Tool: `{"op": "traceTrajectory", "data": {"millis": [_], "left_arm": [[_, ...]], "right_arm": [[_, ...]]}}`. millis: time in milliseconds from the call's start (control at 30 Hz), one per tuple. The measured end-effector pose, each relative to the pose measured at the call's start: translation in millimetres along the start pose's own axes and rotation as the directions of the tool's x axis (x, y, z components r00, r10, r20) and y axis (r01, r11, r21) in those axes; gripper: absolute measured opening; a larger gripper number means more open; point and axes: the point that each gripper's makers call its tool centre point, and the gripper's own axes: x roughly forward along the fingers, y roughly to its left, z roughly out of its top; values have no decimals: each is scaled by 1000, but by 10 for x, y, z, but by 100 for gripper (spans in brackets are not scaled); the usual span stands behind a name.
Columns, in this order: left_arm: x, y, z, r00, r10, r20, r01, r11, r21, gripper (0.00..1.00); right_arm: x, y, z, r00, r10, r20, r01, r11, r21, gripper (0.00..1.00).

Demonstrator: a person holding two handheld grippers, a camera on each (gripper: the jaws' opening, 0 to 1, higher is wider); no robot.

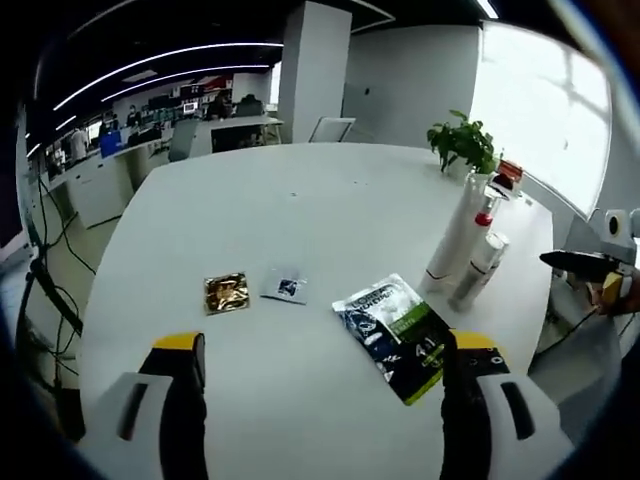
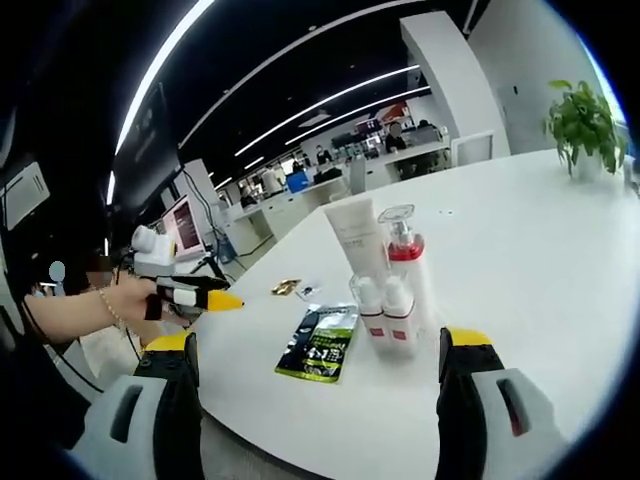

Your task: Arrange the skincare products in the storage area until every visible bottle or jar stands upright without overlapping.

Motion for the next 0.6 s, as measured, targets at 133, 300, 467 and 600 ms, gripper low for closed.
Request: {"op": "traceTrajectory", "data": {"millis": [133,300,467,600], "left_arm": [[188,92,7,1000,-8,-22,8,1000,7,91],[383,176,41,999,-15,-39,16,1000,20,88],[497,222,69,998,-10,-54,12,999,30,84],[659,237,66,998,-20,-63,24,997,69,79]], "right_arm": [[-5,-56,-21,1000,-17,-3,17,1000,7,100],[-29,-102,-55,999,-37,-11,37,999,11,100],[-36,-154,-71,999,-53,-9,54,998,23,100],[-39,-173,-74,998,-67,-13,67,998,21,100]]}}
